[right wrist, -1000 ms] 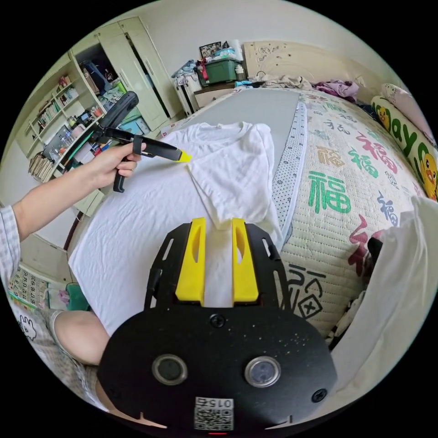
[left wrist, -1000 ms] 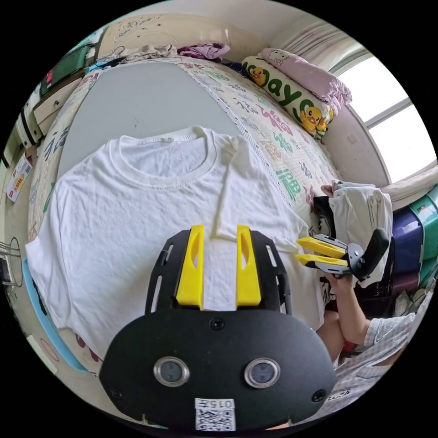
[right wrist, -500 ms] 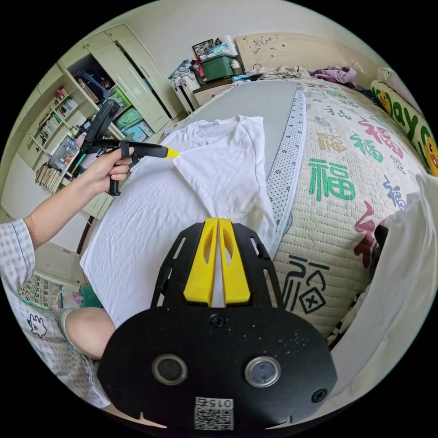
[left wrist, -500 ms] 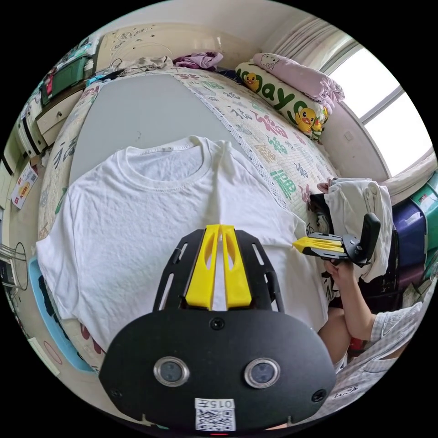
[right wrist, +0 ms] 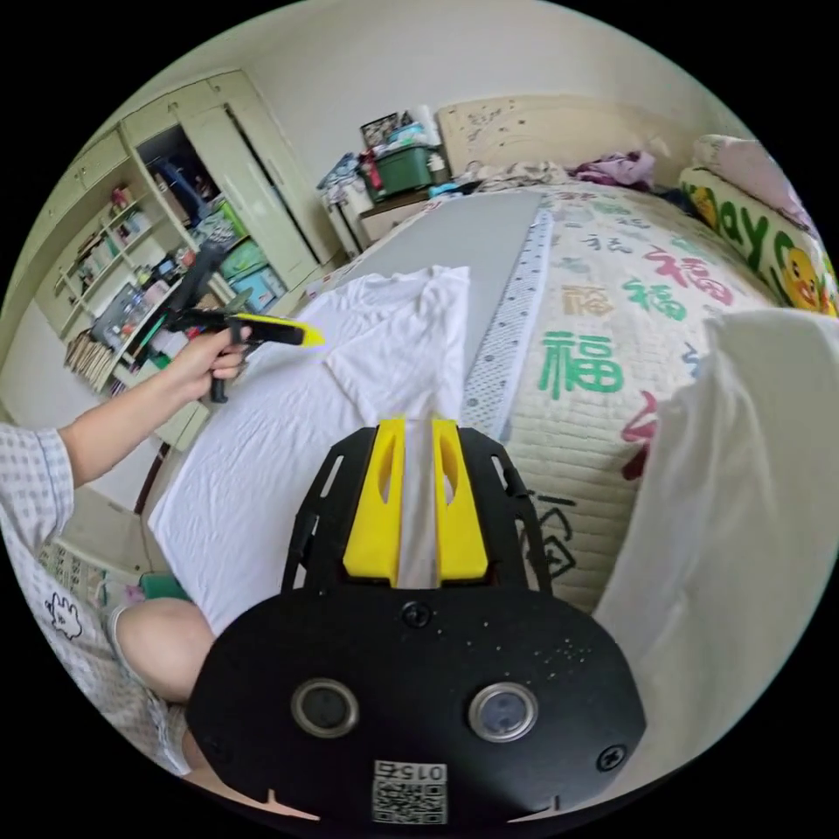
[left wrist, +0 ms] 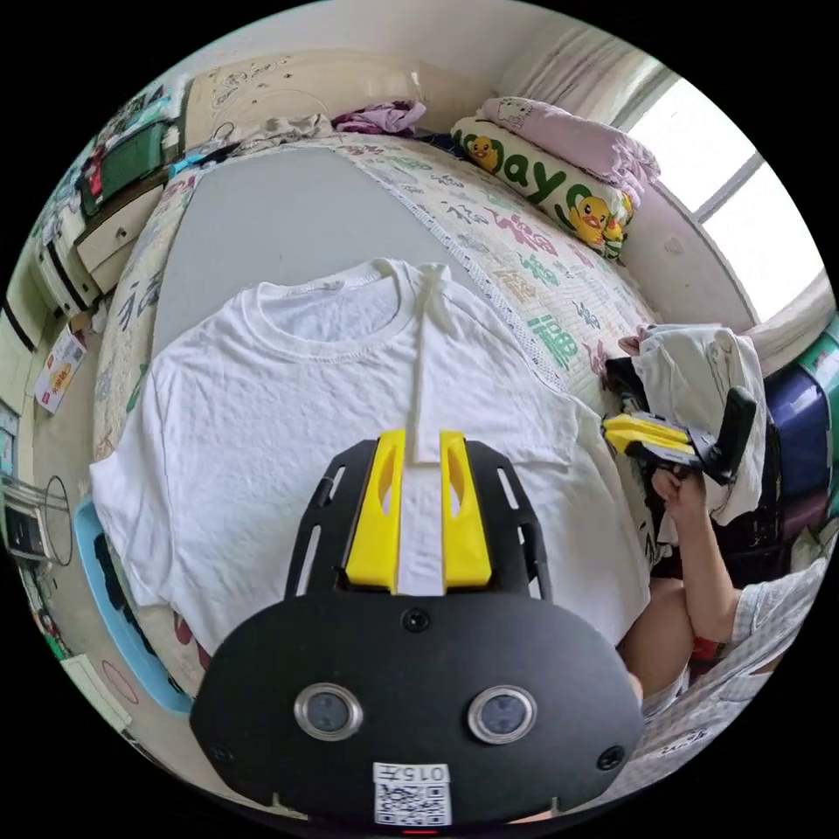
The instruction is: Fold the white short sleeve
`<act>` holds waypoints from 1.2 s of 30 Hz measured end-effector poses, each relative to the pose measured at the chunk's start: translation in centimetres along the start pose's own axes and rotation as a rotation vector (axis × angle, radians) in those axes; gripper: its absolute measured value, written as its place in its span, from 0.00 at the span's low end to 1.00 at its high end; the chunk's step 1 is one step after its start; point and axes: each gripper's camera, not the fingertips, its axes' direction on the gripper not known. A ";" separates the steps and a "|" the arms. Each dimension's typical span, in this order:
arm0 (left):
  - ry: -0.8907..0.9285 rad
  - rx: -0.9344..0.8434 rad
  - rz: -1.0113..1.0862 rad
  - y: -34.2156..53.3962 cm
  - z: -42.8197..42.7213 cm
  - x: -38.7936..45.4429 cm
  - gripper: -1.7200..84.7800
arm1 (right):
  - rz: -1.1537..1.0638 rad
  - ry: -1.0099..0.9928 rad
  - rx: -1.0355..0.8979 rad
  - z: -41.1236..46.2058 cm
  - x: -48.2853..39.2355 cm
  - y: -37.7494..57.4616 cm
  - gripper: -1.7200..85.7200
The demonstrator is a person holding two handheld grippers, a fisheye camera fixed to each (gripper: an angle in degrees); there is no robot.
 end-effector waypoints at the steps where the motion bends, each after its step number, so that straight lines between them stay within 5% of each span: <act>1: 0.011 0.009 0.091 -0.1 -0.3 2.1 0.10 | 0.030 0.028 0.016 -0.2 0.9 0.4 0.09; 8: 0.111 -0.027 0.415 -1.7 4.0 12.3 0.11 | 0.098 -0.005 0.002 1.0 3.2 0.9 0.08; 16: 0.112 -0.080 0.402 -3.1 8.6 14.0 0.09 | 0.176 0.035 -0.040 2.7 5.0 1.6 0.03; 26: 0.104 -0.071 0.395 -3.0 9.3 14.7 0.10 | 0.106 -0.117 0.045 1.5 4.7 1.8 0.11; 36: 0.081 -0.062 0.399 -3.1 10.9 15.5 0.09 | 0.220 -0.014 -0.022 3.4 5.9 2.2 0.02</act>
